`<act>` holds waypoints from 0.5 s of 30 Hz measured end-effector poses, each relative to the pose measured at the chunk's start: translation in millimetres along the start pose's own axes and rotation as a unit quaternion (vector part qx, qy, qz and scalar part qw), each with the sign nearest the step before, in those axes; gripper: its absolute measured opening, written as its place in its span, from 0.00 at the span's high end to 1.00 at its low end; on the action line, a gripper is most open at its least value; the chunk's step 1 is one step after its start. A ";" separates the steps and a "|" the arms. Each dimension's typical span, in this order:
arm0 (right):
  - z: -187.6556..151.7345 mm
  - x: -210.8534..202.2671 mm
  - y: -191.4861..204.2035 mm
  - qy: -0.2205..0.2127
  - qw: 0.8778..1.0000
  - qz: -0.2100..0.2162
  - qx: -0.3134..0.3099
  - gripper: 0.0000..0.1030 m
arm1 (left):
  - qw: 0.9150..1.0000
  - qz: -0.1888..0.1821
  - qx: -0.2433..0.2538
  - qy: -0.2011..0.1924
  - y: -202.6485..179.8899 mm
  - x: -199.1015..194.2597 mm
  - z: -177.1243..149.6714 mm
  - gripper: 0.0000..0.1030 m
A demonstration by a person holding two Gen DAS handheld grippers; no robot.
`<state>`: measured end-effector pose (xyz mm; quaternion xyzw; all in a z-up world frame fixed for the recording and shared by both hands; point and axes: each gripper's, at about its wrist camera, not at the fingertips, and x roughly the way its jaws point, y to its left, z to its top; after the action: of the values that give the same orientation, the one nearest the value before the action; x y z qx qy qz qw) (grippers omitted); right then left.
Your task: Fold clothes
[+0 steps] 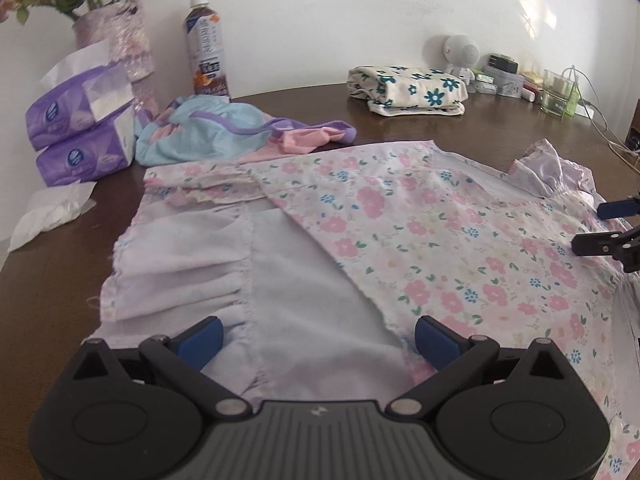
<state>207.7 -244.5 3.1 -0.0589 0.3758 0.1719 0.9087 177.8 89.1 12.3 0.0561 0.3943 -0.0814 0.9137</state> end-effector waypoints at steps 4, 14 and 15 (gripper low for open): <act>-3.3 -2.1 -10.6 -0.003 1.000 -0.008 0.004 0.01 | 1.000 0.004 -0.015 -0.001 14.5 -3.7 -5.3 0.00; -2.0 -29.9 -2.5 -0.031 0.999 0.019 0.025 0.01 | 0.998 0.025 -0.052 -0.025 31.4 -22.3 -10.4 0.02; -1.5 -38.1 1.4 -0.040 0.998 0.030 0.028 0.00 | 0.998 0.019 -0.054 -0.041 28.7 -32.3 -9.9 0.02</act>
<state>181.1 -253.7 28.9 -0.0153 0.3452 0.1905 0.9189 154.5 122.2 30.2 0.0108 0.3591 -0.0450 0.9322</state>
